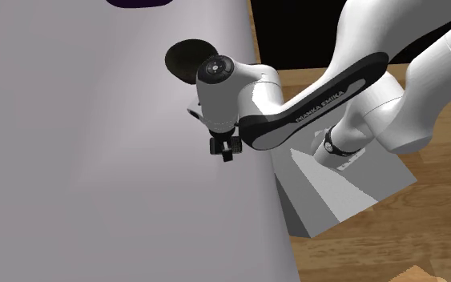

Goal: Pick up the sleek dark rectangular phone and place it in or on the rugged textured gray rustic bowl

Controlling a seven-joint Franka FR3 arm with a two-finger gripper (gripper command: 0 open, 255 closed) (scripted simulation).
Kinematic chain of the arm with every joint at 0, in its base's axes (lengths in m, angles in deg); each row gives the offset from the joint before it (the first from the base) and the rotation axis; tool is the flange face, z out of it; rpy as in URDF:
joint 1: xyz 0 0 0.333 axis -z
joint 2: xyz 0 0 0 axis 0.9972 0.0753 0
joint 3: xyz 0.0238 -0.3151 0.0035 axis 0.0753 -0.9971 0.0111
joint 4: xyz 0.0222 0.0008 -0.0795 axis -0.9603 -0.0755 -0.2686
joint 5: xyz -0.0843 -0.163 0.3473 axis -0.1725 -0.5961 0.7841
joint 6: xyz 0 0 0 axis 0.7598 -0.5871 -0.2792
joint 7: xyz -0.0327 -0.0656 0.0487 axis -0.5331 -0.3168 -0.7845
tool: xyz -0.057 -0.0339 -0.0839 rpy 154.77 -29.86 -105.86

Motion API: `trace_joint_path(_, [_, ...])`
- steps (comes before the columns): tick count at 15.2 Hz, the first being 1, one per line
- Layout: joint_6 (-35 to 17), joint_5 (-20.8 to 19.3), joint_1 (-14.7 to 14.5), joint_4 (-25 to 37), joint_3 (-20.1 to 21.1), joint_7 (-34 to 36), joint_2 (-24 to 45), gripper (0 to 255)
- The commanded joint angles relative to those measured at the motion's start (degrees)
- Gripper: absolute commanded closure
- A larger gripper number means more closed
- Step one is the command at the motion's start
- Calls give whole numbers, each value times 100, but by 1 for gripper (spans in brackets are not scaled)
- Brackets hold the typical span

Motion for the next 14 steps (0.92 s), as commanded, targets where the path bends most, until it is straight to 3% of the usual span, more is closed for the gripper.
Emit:
trace_joint_path(1, [-34, 6, -4, -18, 3, 2, 13, 0])
trace_joint_path(6, [-33, 6, -4, -18, 3, 2, 12, 0])
trace_joint_path(7, [-33, 6, -4, -18, 3, 2, 12, 255])
trace_joint_path(14, [-39, 6, -6, -24, 5, 5, 13, 255])
